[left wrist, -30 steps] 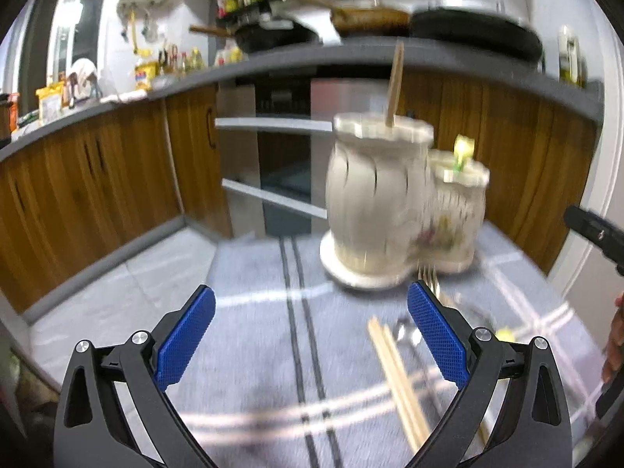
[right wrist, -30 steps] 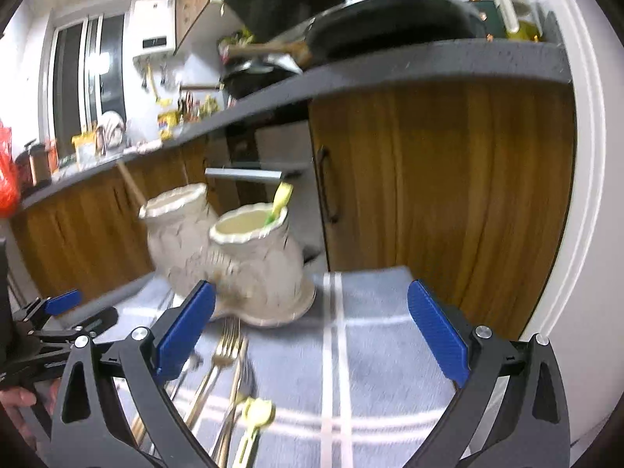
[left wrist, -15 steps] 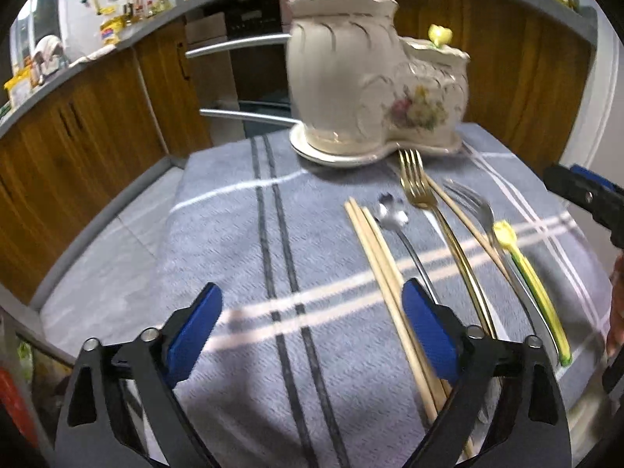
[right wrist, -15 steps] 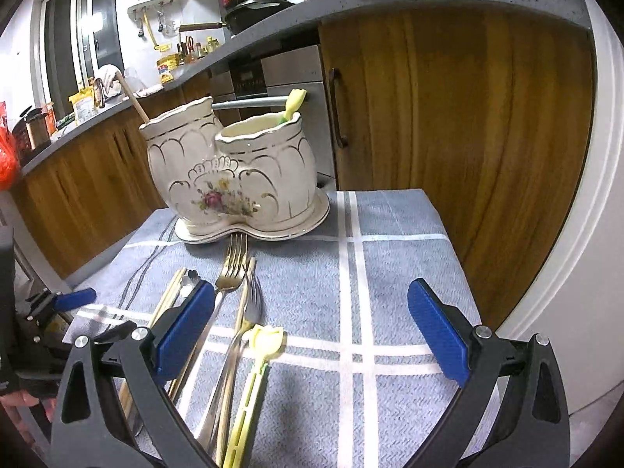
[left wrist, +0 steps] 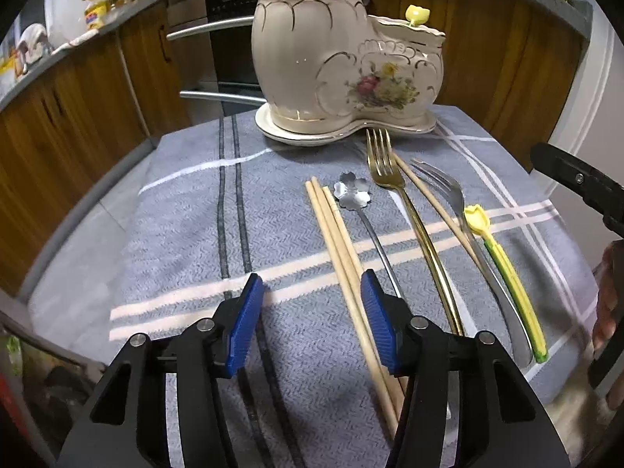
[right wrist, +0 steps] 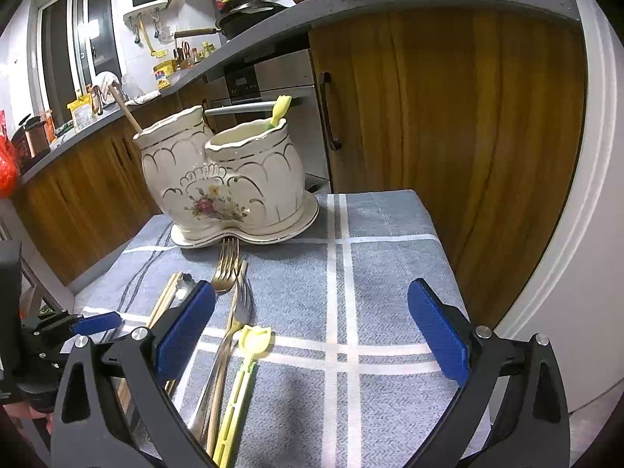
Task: Organize utensils
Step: 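Open both tools and bring them back over the remaining utensils, then grasp another chopstick with the left tool while the right grasps the silver fork, then carry the chopstick to the tall cup with the left while the right carries the fork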
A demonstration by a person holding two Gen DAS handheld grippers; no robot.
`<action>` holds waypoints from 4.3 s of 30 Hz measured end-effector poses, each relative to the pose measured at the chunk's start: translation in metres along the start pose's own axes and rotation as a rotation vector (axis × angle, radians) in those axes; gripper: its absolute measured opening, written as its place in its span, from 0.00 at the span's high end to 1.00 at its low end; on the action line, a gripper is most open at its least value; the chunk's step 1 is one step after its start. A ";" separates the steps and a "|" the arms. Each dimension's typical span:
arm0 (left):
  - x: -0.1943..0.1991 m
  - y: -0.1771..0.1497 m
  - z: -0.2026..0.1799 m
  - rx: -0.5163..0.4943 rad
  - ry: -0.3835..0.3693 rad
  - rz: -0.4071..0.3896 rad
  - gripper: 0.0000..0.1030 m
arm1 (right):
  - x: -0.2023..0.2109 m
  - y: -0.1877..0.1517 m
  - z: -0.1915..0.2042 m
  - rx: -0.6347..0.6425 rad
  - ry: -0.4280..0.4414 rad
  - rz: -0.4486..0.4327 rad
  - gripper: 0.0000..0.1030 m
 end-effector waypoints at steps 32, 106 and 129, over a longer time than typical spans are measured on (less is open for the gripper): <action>-0.004 0.001 0.007 -0.069 0.019 0.020 0.93 | -0.023 -0.017 0.035 0.153 0.042 0.128 0.31; 0.050 0.006 0.001 -0.232 -0.074 -0.064 0.95 | 0.080 0.071 0.025 0.084 0.207 -0.255 0.97; 0.151 0.139 0.058 0.015 -0.193 -0.693 0.95 | 0.062 0.179 0.022 0.005 0.125 -0.572 0.97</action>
Point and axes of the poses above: each gripper's, at about its wrist camera, not at the fingertips, and x roughly against the way its jaws point, z to its left, y to its top, the point moved 7 cm from there along -x, roughly the way its jaws point, and after that the axes turned 6 degrees about z, right-handed, at the moved point
